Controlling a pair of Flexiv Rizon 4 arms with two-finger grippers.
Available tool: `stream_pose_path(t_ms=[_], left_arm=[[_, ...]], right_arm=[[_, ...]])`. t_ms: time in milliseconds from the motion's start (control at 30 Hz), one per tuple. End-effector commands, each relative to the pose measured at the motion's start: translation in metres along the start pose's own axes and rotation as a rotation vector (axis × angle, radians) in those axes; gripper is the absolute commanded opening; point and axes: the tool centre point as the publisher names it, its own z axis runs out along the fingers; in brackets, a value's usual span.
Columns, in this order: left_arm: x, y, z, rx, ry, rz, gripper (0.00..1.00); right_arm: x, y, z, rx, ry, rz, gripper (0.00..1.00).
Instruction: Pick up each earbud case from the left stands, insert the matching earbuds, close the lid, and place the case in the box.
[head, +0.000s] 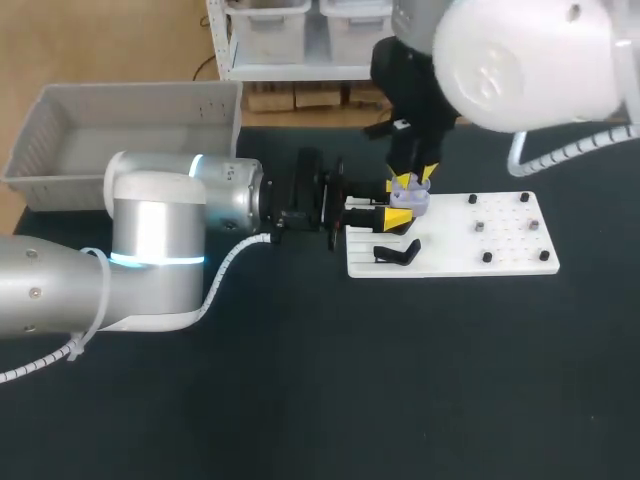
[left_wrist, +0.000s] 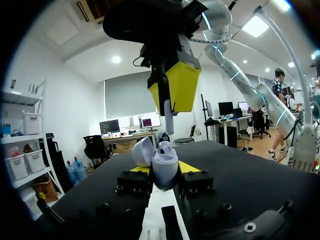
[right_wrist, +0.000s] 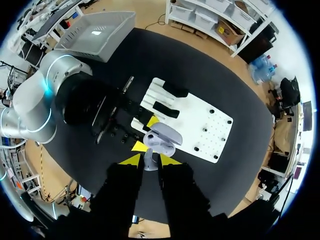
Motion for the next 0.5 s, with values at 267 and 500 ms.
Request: stream_pose_path(t_ms=[267,500], left_arm=[[0.000,0.000,0.000,0.001,0.001,0.000,0.00],[0.000,0.000,0.000,0.001,0.001,0.000,0.00]], right_arm=[[-0.007,0.005,0.013,0.001,0.056,-0.023,0.00],[-0.009,0.004,0.015,0.016,0.047,-0.032,0.00]])
